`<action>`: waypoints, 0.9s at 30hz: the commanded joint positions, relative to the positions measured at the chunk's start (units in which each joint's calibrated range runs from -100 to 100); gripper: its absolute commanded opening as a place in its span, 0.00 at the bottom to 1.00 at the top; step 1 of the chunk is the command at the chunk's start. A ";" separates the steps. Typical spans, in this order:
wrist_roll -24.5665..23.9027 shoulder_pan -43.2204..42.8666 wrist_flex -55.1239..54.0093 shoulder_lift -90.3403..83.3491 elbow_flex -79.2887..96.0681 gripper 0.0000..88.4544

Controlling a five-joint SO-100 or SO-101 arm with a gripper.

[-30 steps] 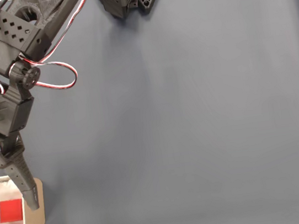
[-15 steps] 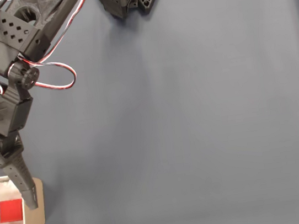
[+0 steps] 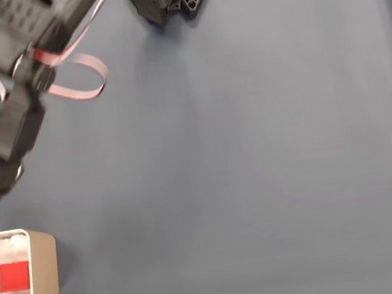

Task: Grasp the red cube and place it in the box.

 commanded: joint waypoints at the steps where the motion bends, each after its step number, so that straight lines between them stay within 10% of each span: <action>1: -1.17 -7.85 1.32 -13.05 3.82 0.00; 27: 1.03 -31.15 16.98 -92.60 96.98 0.00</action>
